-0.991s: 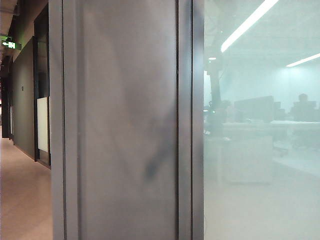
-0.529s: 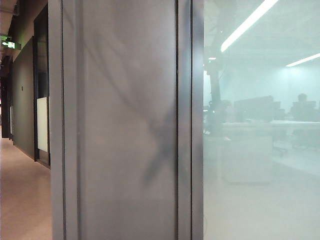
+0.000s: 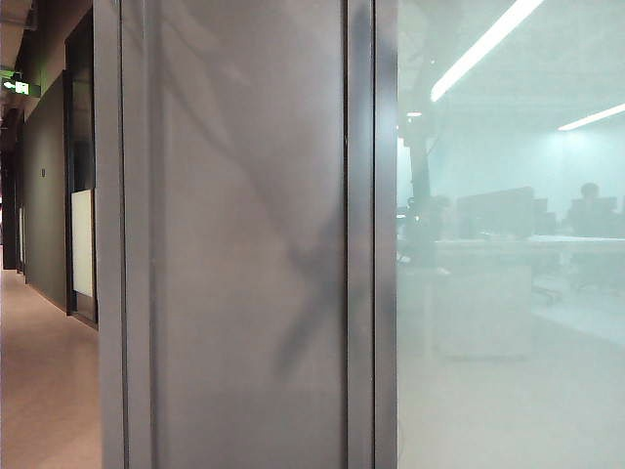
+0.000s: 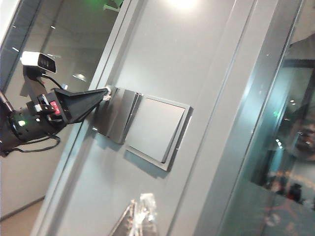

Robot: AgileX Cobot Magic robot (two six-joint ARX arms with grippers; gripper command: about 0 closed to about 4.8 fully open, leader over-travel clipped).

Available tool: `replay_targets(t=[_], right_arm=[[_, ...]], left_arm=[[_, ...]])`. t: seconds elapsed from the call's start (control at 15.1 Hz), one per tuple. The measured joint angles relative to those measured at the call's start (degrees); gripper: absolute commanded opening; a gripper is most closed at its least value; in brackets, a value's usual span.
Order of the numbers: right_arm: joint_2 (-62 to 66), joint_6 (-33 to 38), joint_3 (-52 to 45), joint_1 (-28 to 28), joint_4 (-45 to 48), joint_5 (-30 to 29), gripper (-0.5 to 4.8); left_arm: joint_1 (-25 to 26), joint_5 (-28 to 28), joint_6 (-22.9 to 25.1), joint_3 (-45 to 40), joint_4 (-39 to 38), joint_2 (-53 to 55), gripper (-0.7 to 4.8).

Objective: Raise the arm to find the leftmost switch on the wall and turn off the lights.

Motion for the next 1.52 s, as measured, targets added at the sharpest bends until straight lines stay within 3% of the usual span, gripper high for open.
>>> replay_targets(t=[0.2,0.53,0.73,0.86,0.99,1.06,1.19,1.26,1.32,1.39,1.52], right_arm=[[-0.02,3.32,0.00,0.00,0.00,-0.13,0.00],[-0.02,3.72,0.00,0.00,0.00,-0.13,0.00],[-0.02,3.72,0.00,0.00,0.00,-0.17,-0.01],[-0.04,3.74,0.00,0.00,0.02,-2.56,-0.01],[-0.31,3.72,0.00,0.00,-0.02,-2.95,-0.01],[-0.74,3.72,0.00,0.00,-0.17,-2.95,-0.01],[-2.56,3.72,-0.02,-0.02,-1.77,-2.97,-0.01],[-3.76,3.74,-0.02,-0.04,-3.04,-2.95,-0.01],[-5.42,3.74,-0.02,-0.02,-5.97,-2.97,-0.01],[-6.78,3.74,0.00,-0.02,-8.81,-2.95,-0.01],[-9.88,3.74,0.00,-0.02,-17.35,-2.47,-0.01]], left_arm=[[-0.07,-2.12,0.00,0.28,1.53,0.92,-0.05],[0.00,-0.98,-0.50,0.33,2.82,1.29,-0.05],[0.13,8.11,-2.58,-0.02,3.02,-0.33,-0.05],[0.11,17.68,-8.46,0.07,3.56,-4.35,-0.05],[0.11,22.60,-14.95,0.17,3.41,-8.09,-0.05],[0.13,25.90,-17.84,0.17,1.79,-10.38,-0.06],[0.13,31.85,-19.04,-0.24,-6.93,-16.26,-0.05],[0.13,32.13,-15.85,-1.44,-13.55,-20.02,-0.05],[0.13,30.45,-8.59,-3.50,-21.79,-24.70,-0.05],[0.09,25.70,-0.76,-5.27,-30.49,-29.22,-0.06],[0.11,9.05,12.52,-9.68,-46.31,-38.49,-0.05]])
